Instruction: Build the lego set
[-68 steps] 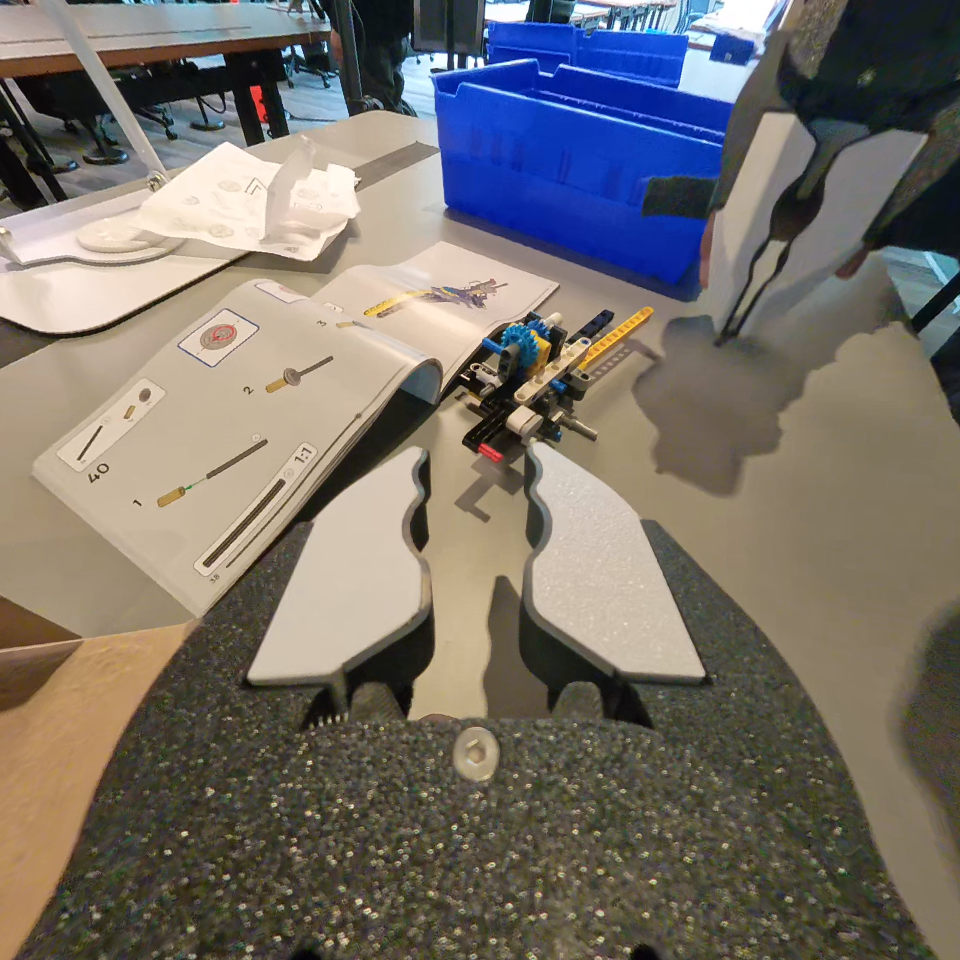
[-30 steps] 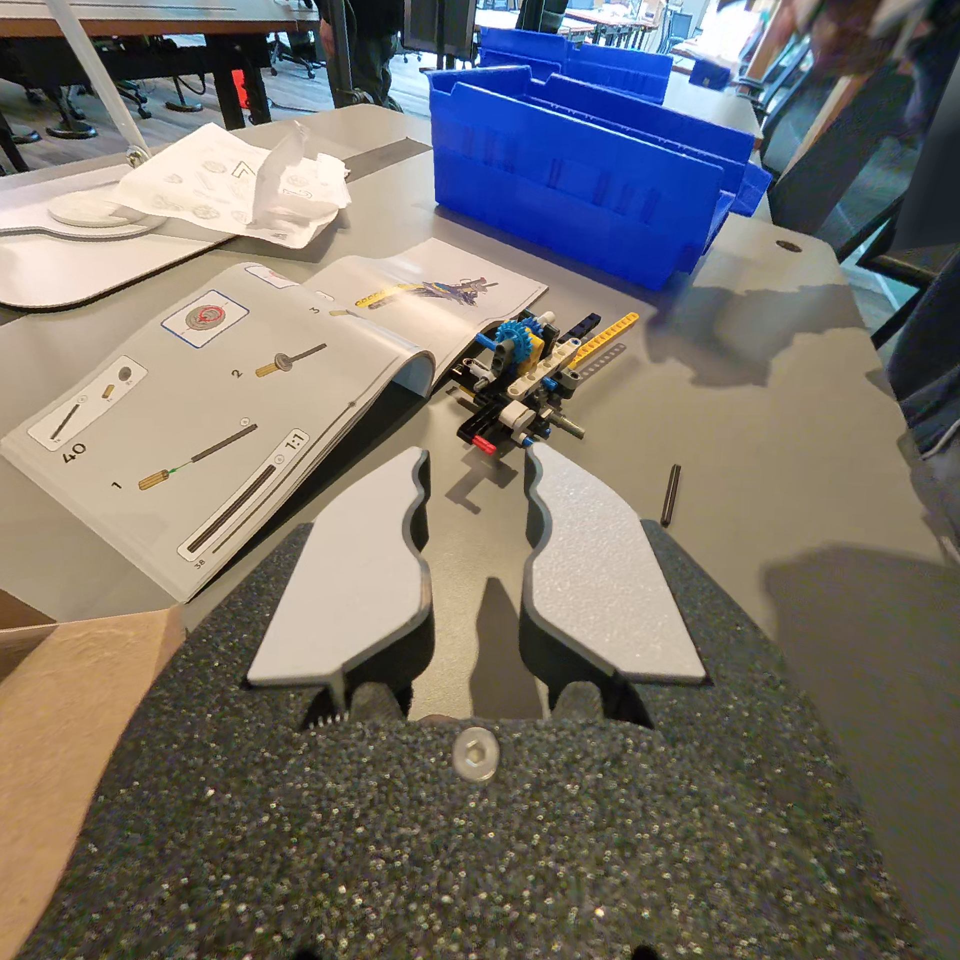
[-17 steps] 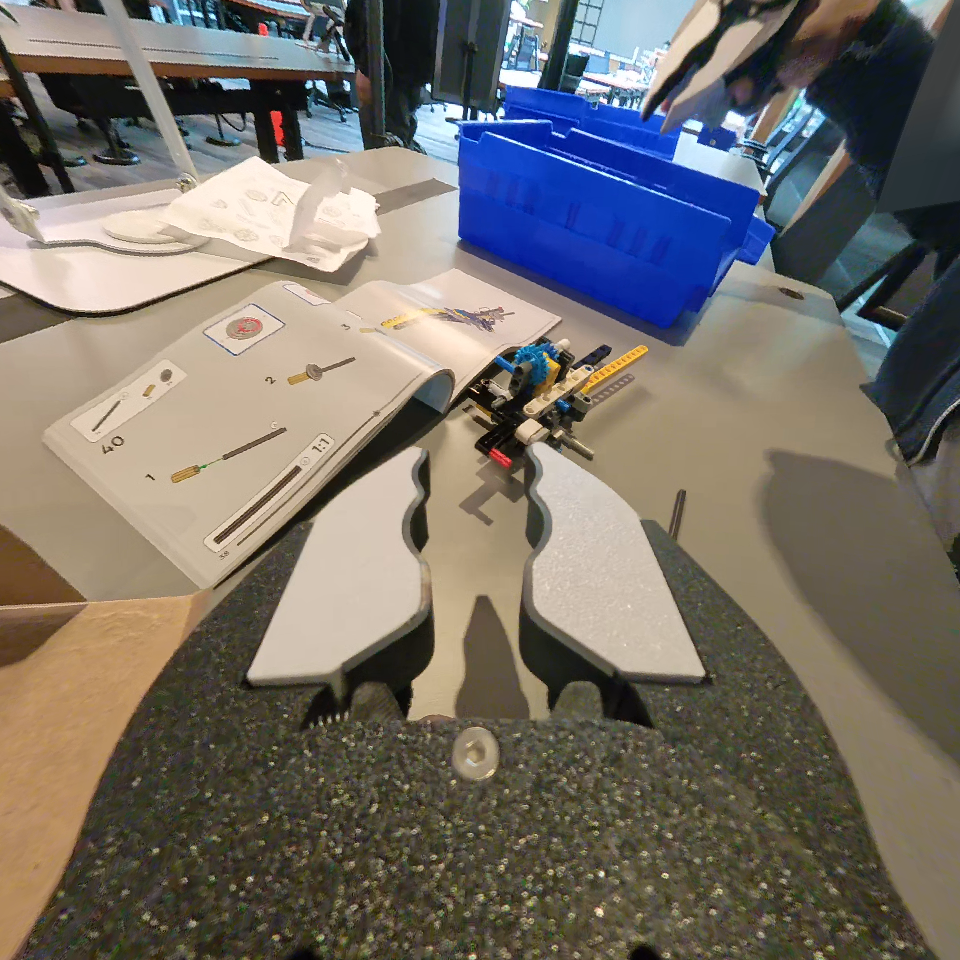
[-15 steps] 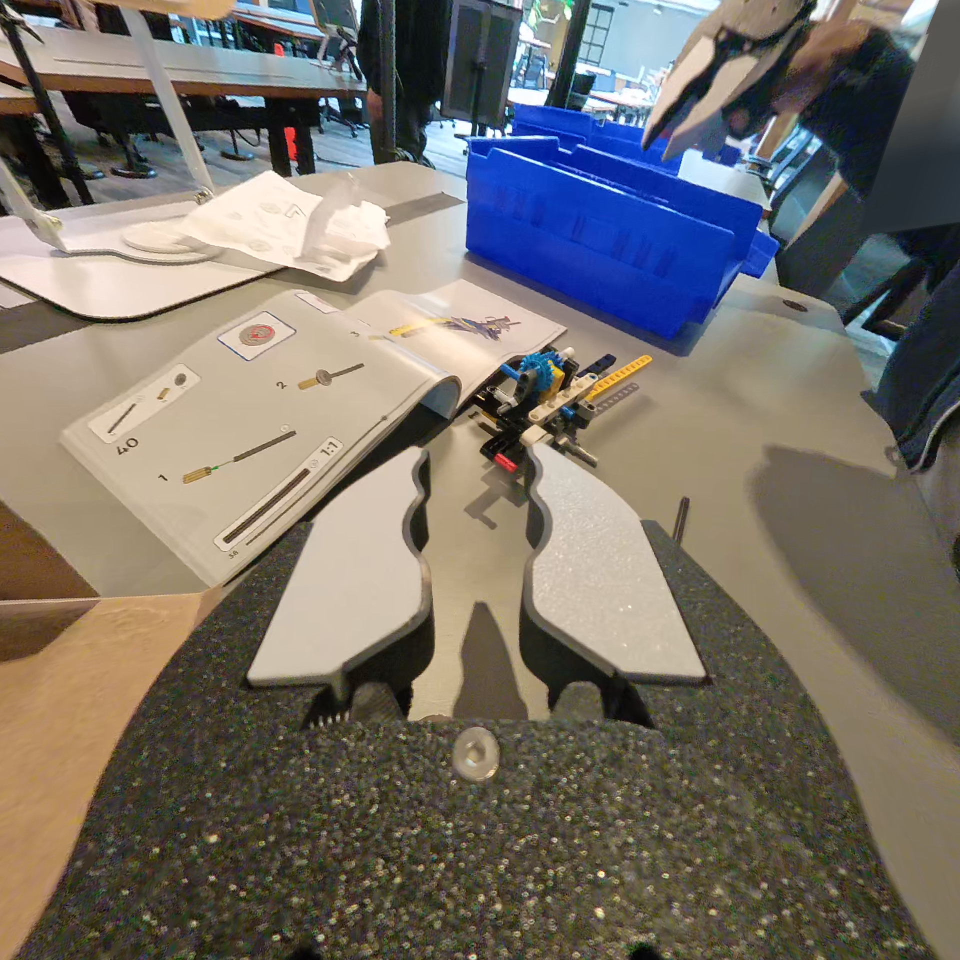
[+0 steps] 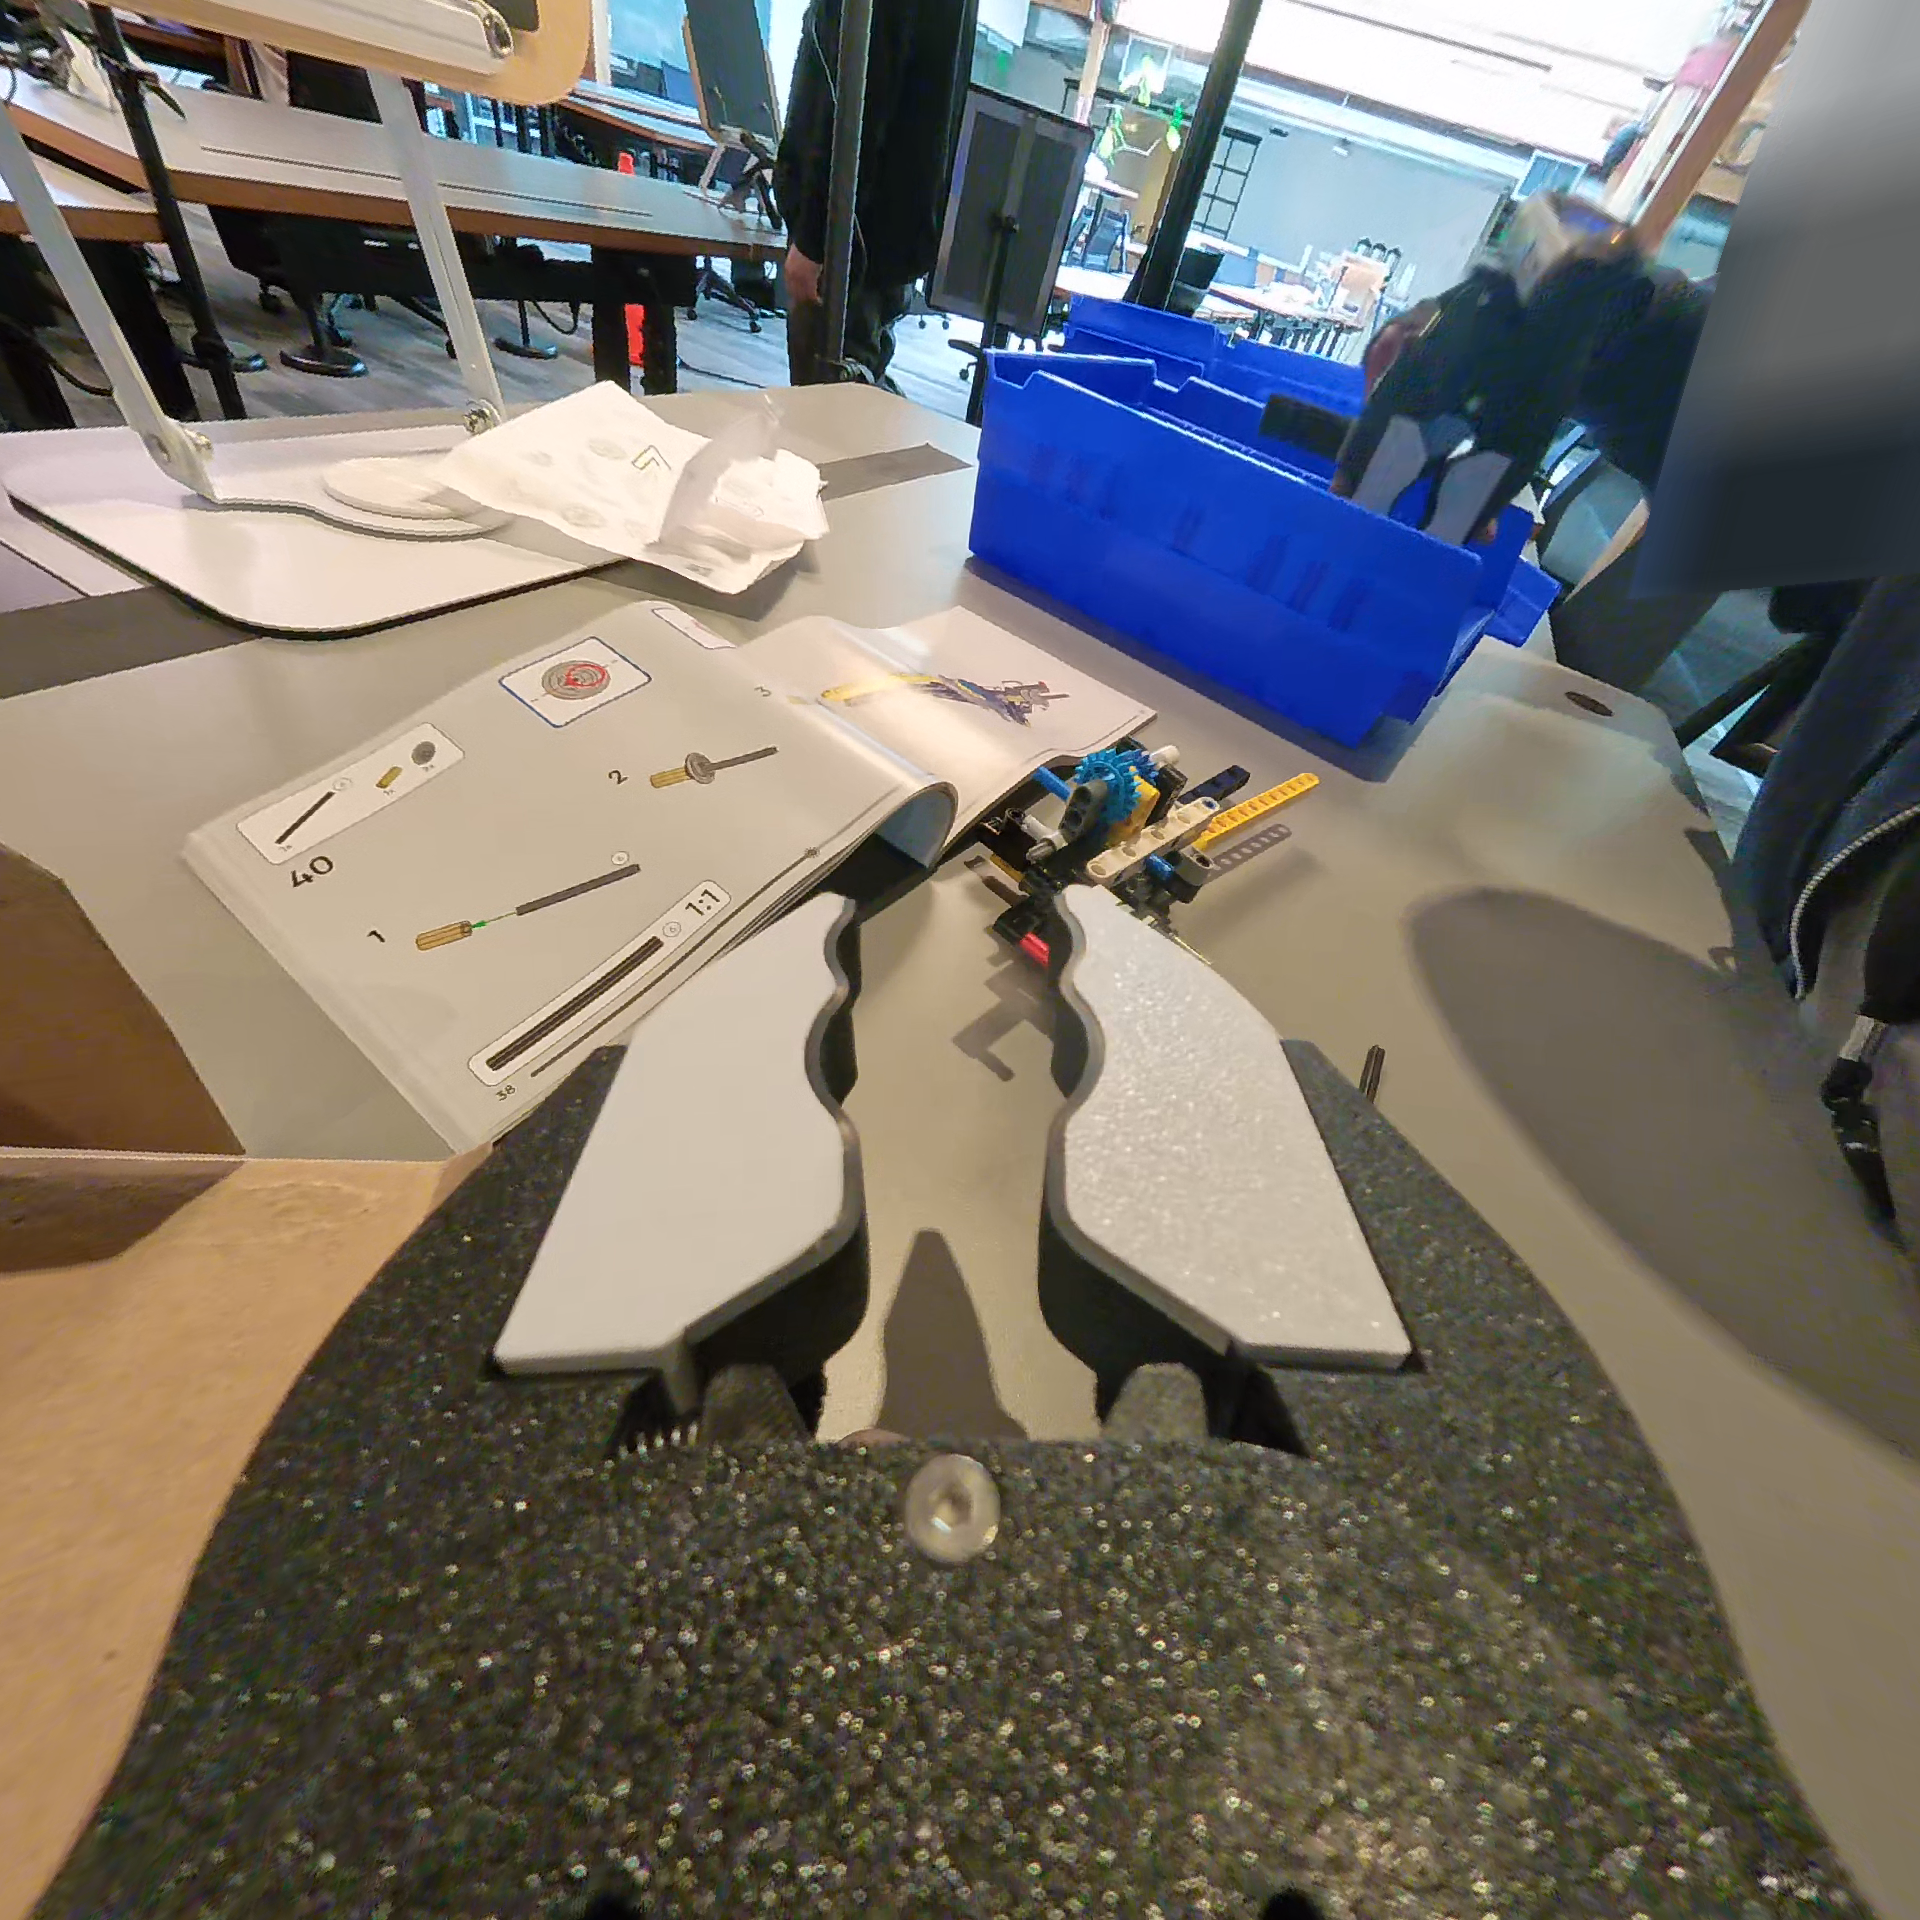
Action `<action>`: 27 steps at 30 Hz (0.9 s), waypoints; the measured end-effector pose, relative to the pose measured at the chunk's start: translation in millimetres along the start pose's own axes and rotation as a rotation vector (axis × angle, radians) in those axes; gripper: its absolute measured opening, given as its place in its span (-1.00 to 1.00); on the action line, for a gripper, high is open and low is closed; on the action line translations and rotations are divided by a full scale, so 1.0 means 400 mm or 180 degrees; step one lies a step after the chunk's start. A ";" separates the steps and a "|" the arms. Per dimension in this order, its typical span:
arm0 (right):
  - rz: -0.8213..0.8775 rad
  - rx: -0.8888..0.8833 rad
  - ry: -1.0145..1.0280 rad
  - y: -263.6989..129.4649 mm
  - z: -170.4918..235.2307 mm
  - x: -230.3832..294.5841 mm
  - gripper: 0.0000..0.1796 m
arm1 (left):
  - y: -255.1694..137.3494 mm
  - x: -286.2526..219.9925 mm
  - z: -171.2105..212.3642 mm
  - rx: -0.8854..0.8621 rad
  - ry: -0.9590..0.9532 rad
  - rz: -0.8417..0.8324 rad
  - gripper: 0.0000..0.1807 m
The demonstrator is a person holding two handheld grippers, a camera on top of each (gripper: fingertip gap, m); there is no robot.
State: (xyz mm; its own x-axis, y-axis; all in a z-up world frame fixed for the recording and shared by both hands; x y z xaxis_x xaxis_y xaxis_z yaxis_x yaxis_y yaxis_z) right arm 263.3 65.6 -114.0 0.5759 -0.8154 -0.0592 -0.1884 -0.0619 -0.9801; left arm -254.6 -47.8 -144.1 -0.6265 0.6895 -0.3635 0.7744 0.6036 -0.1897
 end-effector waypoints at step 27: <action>-0.0443 -0.0024 -0.0322 0.085 0.026 -0.032 -0.91 | 0.001 -0.006 0.002 0.0042 0.0055 0.0107 -0.62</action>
State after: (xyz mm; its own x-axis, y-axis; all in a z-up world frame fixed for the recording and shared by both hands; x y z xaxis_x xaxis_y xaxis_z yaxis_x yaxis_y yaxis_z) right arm 257.7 79.9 -148.5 0.6739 -0.7366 0.0578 -0.1070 -0.1747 -0.9788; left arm -252.9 -49.7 -144.2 -0.6013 0.7163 -0.3540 0.7961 0.5747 -0.1896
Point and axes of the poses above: each gripper's, where its closed fingertips meet, y out along the fingers, z out of its underside, x = y × z across the jaws, the point moved 9 cm from there along -y, back along the fingers, and after that the axes turned 8 degrees about -y, right-handed, at the moved point
